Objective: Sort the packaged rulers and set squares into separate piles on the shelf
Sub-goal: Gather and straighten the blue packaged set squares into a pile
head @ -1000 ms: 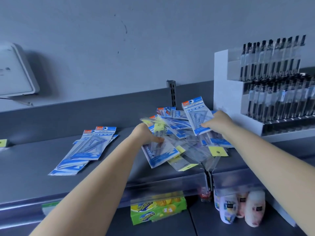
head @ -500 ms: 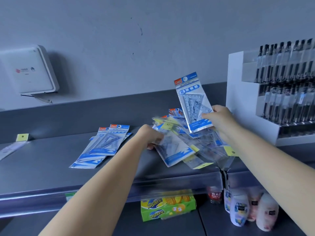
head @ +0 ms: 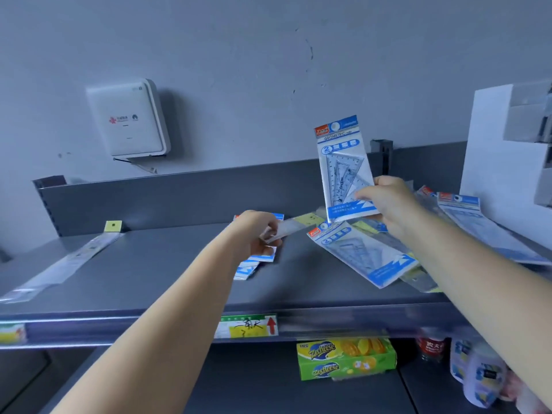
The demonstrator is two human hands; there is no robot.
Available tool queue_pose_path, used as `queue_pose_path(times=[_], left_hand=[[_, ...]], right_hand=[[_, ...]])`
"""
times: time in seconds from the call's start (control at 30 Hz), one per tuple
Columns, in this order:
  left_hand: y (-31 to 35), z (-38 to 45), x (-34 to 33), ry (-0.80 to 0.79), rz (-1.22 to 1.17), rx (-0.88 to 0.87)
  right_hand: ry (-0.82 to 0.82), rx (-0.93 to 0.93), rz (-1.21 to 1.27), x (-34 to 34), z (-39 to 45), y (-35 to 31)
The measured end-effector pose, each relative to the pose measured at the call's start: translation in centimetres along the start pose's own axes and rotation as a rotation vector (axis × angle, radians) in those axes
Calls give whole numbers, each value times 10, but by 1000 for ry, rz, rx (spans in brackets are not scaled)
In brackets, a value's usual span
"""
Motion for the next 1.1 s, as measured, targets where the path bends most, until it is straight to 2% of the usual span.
queue_pose_path(times=[0.13, 0.3, 0.43, 0.67, 0.73, 0.8, 0.87, 1.0, 1.1], left_hand=[[-5, -11, 42, 25, 14, -15], [-11, -20, 89, -5, -193, -95], [-22, -25, 125, 78, -141, -153], [-47, -28, 175, 58, -168, -180], [-52, -29, 187, 55, -151, -187], [-56, -31, 201, 58, -148, -189], [-62, -33, 216, 75, -145, -194], [-73, -39, 255, 140, -123, -192], [-83, -45, 297, 274, -60, -177]], right_hand=[[-45, -41, 51, -36, -3, 1], [-40, -69, 64, -78, -5, -2], [-70, -87, 67, -112, -8, -3], [-124, -87, 92, -166, -15, 0], [-118, -91, -62, -176, -14, 5], [-33, -44, -429, -184, -13, 3], [20, 91, -750, -202, -17, -10], [-154, 241, -838, -266, -24, -25], [-283, 318, -858, -318, -31, -27]])
Point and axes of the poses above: each hand's wrist, its own z-axis towards the middle knuckle, its own x-axis out of the back of the hand, y = z × x, the point moved 5 cm from there along z, towards the middle knuckle, and after that the axes turned 8 degrees about -y, right-handed, at the moved point
